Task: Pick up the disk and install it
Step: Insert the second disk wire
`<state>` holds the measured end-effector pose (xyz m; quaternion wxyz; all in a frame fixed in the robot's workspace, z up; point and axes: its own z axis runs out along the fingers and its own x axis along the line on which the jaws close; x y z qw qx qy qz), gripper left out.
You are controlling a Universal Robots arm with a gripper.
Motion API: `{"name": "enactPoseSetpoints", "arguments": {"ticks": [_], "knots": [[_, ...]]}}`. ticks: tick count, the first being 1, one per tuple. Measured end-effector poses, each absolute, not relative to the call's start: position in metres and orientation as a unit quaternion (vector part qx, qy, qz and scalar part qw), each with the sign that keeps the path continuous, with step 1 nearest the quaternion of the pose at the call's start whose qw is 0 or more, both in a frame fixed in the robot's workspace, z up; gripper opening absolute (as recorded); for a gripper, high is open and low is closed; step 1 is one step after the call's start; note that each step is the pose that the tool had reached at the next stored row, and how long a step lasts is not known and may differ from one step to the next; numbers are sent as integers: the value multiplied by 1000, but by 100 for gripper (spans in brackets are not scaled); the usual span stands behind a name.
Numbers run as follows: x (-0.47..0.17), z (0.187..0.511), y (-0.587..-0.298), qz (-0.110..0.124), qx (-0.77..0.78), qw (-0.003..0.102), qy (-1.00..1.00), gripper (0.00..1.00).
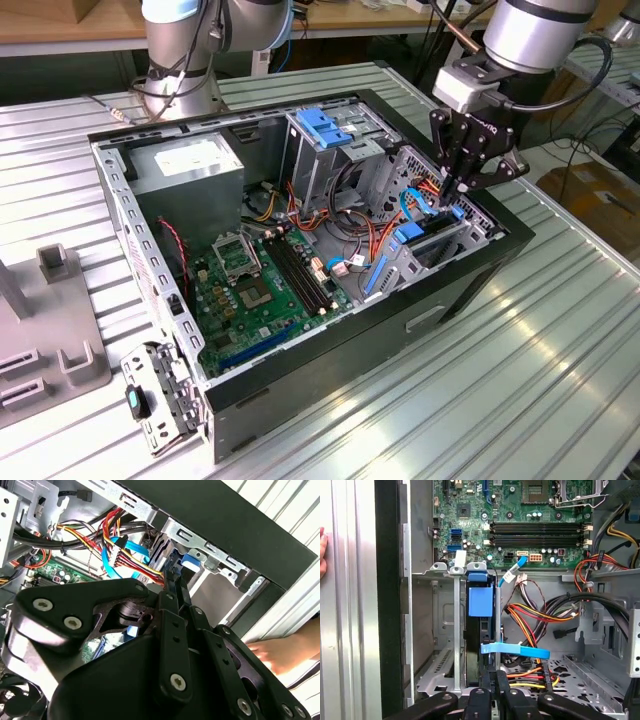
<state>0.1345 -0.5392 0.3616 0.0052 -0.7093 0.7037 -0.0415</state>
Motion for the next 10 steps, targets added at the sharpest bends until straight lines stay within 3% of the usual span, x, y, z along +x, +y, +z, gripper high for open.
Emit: {"name": "enactPoseSetpoints", "arguments": {"ticks": [10], "knots": [[134,358,-539,-40,-721,7,692,16]]}}
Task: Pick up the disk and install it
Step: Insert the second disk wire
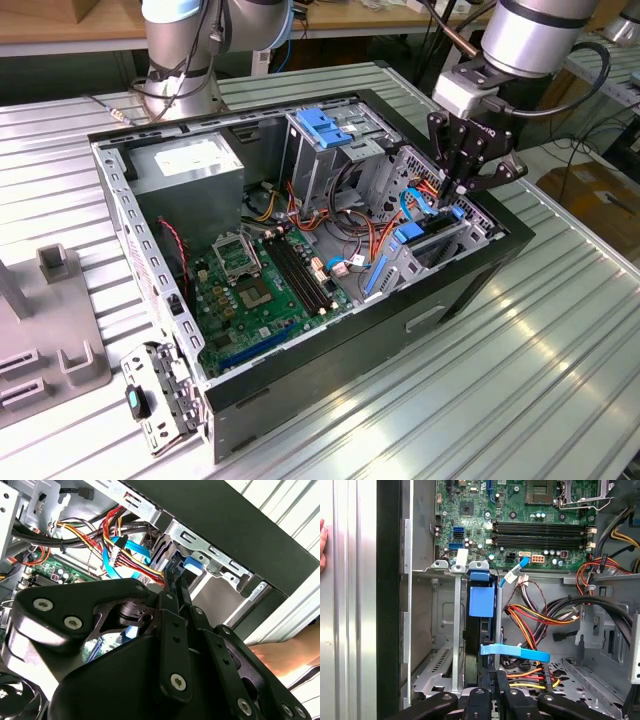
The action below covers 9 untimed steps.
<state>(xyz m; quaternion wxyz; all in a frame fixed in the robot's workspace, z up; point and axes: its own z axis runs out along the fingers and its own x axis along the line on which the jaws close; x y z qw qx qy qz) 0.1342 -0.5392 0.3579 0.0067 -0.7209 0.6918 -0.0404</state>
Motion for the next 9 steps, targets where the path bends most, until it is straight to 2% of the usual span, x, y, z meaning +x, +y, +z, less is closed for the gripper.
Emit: {"name": "enactPoseSetpoints", "arguments": {"ticks": [9], "knots": [[134,358,-540,-34,-721,1,692,16]]}}
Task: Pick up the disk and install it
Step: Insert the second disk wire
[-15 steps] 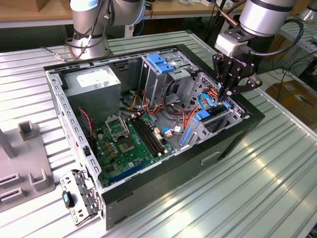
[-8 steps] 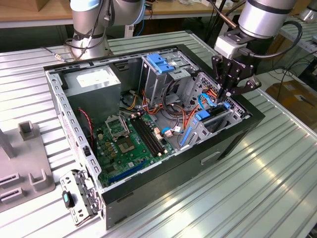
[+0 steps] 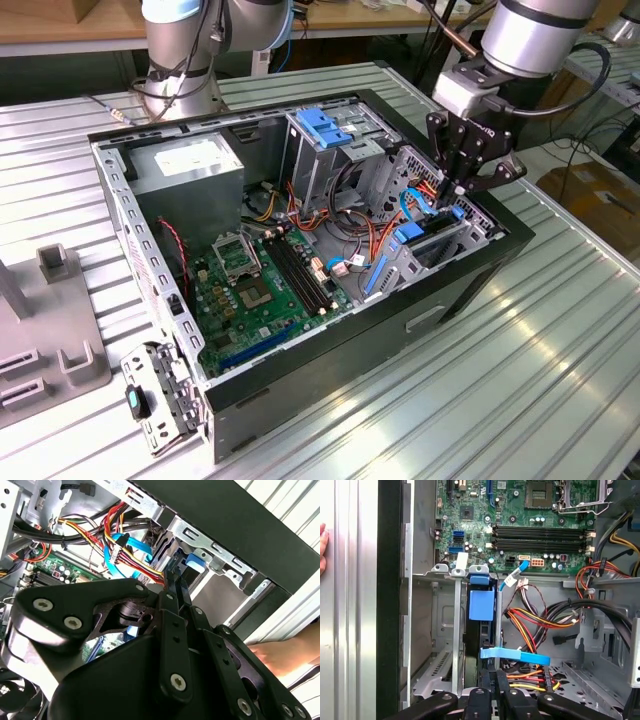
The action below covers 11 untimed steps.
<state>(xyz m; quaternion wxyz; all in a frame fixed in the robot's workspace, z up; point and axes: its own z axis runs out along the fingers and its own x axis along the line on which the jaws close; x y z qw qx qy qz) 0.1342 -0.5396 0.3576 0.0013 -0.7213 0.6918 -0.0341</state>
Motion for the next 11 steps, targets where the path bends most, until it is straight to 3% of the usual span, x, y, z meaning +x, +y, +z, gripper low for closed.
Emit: {"name": "enactPoseSetpoints", "arguments": {"ticks": [11], "knots": [[133,355,-543,-29,-732,7,681,16]]}}
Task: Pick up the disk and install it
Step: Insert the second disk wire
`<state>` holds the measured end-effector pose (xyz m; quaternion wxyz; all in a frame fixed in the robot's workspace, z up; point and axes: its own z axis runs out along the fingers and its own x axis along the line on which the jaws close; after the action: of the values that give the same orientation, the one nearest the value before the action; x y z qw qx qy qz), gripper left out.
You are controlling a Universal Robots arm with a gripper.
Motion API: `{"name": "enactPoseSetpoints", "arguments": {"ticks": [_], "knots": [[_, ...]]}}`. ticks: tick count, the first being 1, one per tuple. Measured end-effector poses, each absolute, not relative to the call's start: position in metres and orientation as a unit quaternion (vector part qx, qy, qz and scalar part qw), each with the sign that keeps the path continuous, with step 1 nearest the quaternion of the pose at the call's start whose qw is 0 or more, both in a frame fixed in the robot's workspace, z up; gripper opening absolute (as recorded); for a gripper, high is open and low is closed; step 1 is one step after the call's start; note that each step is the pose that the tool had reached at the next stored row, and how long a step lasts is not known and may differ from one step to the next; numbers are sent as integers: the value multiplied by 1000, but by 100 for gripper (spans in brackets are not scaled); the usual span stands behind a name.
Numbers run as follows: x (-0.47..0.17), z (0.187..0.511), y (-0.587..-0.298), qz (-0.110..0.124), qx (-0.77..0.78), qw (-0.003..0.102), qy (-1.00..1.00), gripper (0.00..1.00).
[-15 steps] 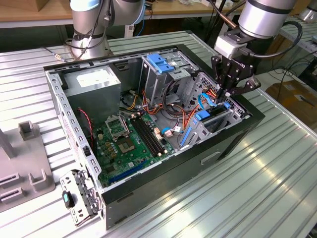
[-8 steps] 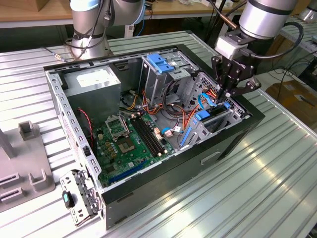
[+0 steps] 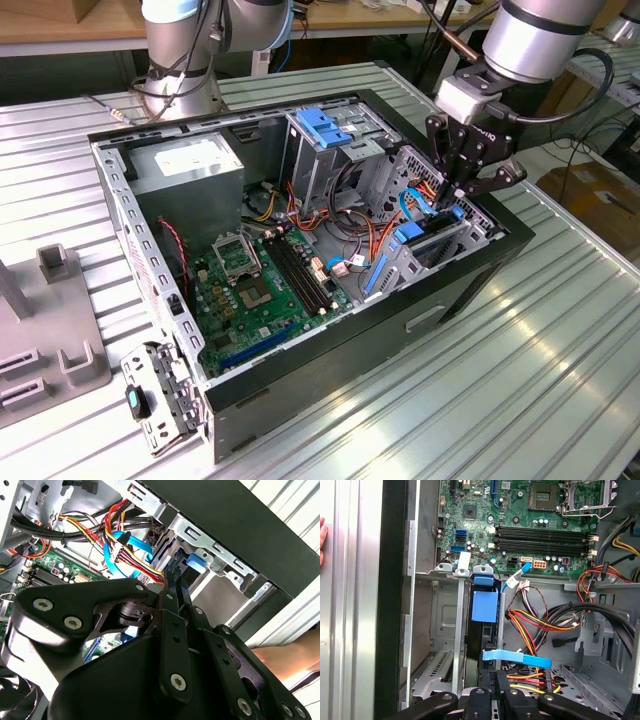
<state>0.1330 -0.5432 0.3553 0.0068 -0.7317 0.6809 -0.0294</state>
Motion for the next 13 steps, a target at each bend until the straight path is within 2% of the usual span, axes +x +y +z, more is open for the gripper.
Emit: {"name": "enactPoseSetpoints", "arguments": {"ticks": [13], "knots": [[132,349,-548,-25,-732,12,681,16]]}}
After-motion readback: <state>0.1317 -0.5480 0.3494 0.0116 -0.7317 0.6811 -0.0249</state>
